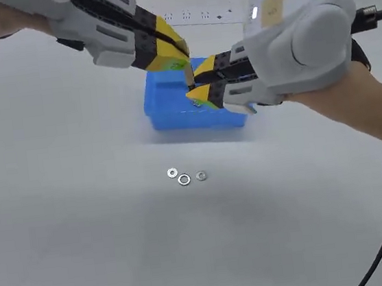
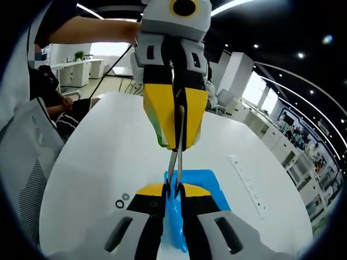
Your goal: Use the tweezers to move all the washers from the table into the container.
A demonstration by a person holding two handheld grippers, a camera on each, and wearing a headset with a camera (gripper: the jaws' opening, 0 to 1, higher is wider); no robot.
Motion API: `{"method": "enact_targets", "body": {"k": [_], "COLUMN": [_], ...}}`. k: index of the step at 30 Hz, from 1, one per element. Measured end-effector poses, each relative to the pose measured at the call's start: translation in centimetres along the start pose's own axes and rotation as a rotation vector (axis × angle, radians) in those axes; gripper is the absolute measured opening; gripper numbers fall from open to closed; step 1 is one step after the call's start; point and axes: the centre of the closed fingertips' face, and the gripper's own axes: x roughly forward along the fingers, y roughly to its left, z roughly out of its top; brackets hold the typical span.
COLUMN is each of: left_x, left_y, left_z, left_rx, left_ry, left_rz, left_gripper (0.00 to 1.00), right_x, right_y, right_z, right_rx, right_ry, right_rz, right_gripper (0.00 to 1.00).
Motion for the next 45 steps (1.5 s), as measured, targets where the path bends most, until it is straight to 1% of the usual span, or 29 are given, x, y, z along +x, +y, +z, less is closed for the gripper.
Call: {"method": "enact_targets", "body": {"k": [4, 7, 12, 13, 14, 15, 18, 21, 23, 25, 26, 29, 31, 35, 37, 38, 40, 44, 45], "left_x": [0.1, 0.3, 0.9, 1.0, 1.3, 1.4, 1.6, 1.7, 1.9, 2.1, 2.1, 2.2, 2.3, 2.8, 2.9, 3.1, 3.4, 3.9, 4.1], "left_y": [-1.3, -2.4, -3.7, -3.9, -3.8, -3.9, -4.6, -5.1, -5.4, -5.7, -5.9, -6.0, -5.7, -5.7, -5.8, -5.9, -5.9, -5.9, -5.9], "left_z": [-0.3, -0.5, -1.2, -1.3, -1.8, -2.0, -2.6, -3.1, -3.6, -4.4, -4.3, -4.8, -4.6, -5.4, -5.4, -5.7, -6.2, -6.7, -6.9], "left_rx": [-0.011, -0.01, -0.015, -0.028, -0.033, -0.038, -0.064, -0.078, -0.093, -0.109, -0.115, -0.134, -0.145, -0.158, -0.162, -0.158, -0.159, -0.168, -0.169], "left_ry": [-0.003, 0.002, 0.007, 0.003, -0.001, -0.003, -0.005, -0.004, -0.004, -0.005, -0.005, -0.009, -0.014, -0.013, -0.01, -0.007, -0.003, 0.0, 0.001], "left_rz": [-0.007, -0.027, -0.039, -0.041, -0.041, -0.041, -0.046, -0.046, -0.043, -0.044, -0.042, -0.038, -0.032, -0.025, -0.024, -0.022, -0.025, -0.032, -0.034], "left_gripper": [0.06, 0.06, 0.06, 0.06, 0.06, 0.06, 0.06, 0.07, 0.07, 0.07, 0.07, 0.07, 0.07, 0.07, 0.07, 0.07, 0.07, 0.07, 0.07], "right_x": [-0.3, -0.5, -0.6, -0.6, -0.6, -0.6, -0.4, 0.0, 0.4, 0.6, 0.7, 0.9, 1.0, 1.3, 1.4, 1.5, 1.6, 1.8, 1.9], "right_y": [1.5, 2.7, 4.3, 4.6, 4.7, 5.1, 6.0, 6.7, 7.2, 7.8, 7.9, 8.3, 8.4, 8.3, 8.3, 8.3, 8.3, 8.5, 8.5], "right_z": [0.0, -0.2, -0.9, -1.1, -1.2, -1.3, -1.7, -2.2, -2.6, -2.9, -3.0, -3.4, -3.7, -4.2, -4.5, -4.6, -4.8, -5.6, -5.8], "right_rx": [0.001, -0.004, 0.001, 0.003, 0.005, 0.006, 0.009, 0.019, 0.016, 0.024, 0.024, 0.03, 0.03, 0.047, 0.054, 0.061, 0.064, 0.063, 0.078], "right_ry": [0.003, 0.009, 0.023, 0.026, 0.027, 0.031, 0.037, 0.043, 0.049, 0.052, 0.053, 0.06, 0.065, 0.068, 0.071, 0.07, 0.07, 0.078, 0.084], "right_rz": [0.014, 0.033, 0.052, 0.056, 0.057, 0.064, 0.079, 0.094, 0.102, 0.117, 0.118, 0.13, 0.135, 0.137, 0.137, 0.137, 0.138, 0.145, 0.149], "right_gripper": [0.11, 0.11, 0.11, 0.11, 0.11, 0.11, 0.11, 0.11, 0.11, 0.11, 0.11, 0.11, 0.11, 0.11, 0.11, 0.11, 0.11, 0.11, 0.11]}}
